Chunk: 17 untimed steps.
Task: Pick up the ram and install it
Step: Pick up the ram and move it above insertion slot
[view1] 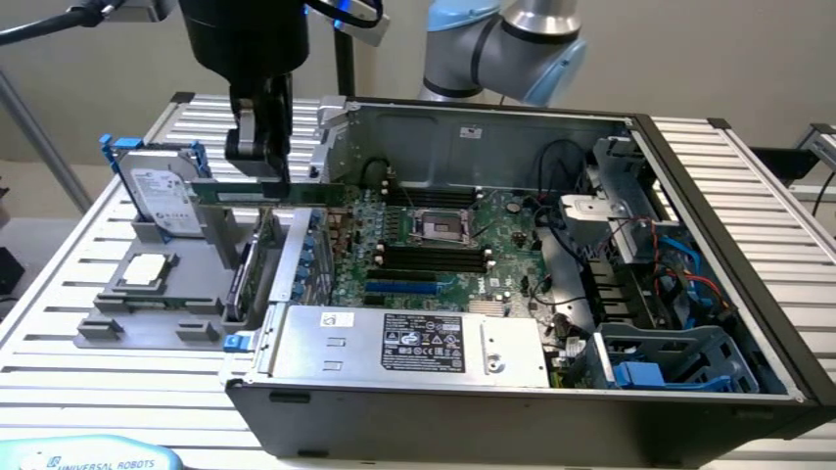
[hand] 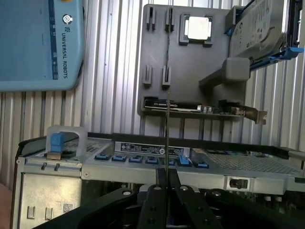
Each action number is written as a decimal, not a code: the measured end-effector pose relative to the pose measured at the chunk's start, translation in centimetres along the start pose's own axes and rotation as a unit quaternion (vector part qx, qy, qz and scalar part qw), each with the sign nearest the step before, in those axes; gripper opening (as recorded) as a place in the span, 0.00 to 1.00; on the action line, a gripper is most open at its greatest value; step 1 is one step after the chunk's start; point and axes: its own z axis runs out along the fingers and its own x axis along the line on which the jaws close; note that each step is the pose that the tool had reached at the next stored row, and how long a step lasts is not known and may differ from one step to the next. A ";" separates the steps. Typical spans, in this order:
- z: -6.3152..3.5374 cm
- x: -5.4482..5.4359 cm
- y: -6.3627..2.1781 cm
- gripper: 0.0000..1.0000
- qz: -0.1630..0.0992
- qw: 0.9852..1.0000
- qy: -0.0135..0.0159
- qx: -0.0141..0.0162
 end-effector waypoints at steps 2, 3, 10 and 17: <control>-0.09 0.0 -0.84 0.13 0.000 1.000 0.000 0.000; -0.12 0.0 -1.26 0.13 0.000 1.000 0.000 0.000; -0.28 -0.1 -4.35 0.13 0.000 1.000 0.000 0.000; -0.41 -0.3 -7.33 0.13 0.000 1.000 -0.001 -0.001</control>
